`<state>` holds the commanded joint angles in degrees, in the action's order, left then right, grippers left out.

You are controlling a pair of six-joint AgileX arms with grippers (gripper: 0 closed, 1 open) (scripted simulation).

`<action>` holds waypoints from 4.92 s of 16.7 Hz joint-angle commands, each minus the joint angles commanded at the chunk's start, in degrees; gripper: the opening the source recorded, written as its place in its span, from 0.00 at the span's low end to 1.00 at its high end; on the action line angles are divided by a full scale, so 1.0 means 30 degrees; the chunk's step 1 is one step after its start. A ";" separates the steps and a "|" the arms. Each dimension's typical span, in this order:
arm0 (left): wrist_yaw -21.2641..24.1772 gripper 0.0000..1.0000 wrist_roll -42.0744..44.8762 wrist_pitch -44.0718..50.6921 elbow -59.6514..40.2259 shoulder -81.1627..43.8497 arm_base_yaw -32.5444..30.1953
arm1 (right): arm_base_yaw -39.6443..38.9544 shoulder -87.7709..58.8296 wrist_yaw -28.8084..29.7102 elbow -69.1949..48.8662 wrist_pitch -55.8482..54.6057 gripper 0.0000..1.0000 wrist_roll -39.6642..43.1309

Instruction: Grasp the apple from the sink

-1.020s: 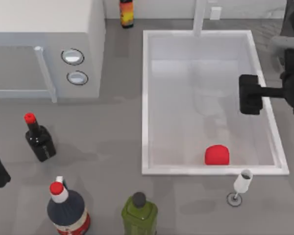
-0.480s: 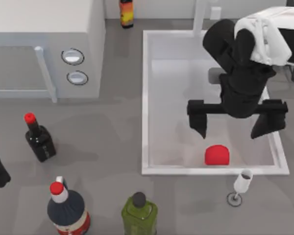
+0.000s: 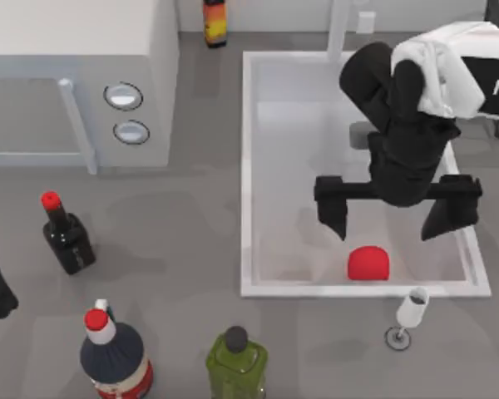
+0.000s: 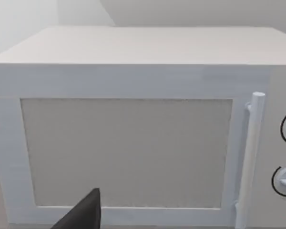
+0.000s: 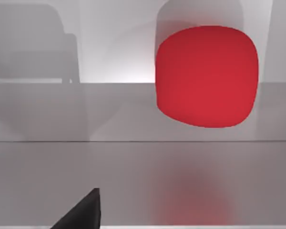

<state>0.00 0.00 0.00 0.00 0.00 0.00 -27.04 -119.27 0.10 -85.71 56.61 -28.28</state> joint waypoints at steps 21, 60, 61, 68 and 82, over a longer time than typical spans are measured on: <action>0.0000 1.00 0.0000 0.0000 0.0000 0.0000 0.0000 | -0.0116 -0.5204 0.0054 0.3191 -0.8457 0.55 -0.0111; 0.0000 1.00 0.0000 0.0000 0.0000 0.0000 0.0000 | -0.0016 0.0931 0.0394 -0.9173 0.9284 0.00 0.0249; 0.0000 1.00 0.0000 0.0000 0.0000 0.0000 0.0000 | 0.0171 0.1162 0.0385 -0.8944 0.9234 0.00 0.0437; 0.0000 1.00 0.0000 0.0000 0.0000 0.0000 0.0000 | 0.4559 0.6425 0.0193 -0.2212 0.8208 0.00 0.4823; 0.0000 1.00 0.0000 0.0000 0.0000 0.0000 0.0000 | 0.9600 1.2335 -0.0020 0.5529 0.6866 0.00 0.9890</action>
<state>0.00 0.00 0.00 0.00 0.00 0.00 1.76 -82.27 0.04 -69.12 77.21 1.39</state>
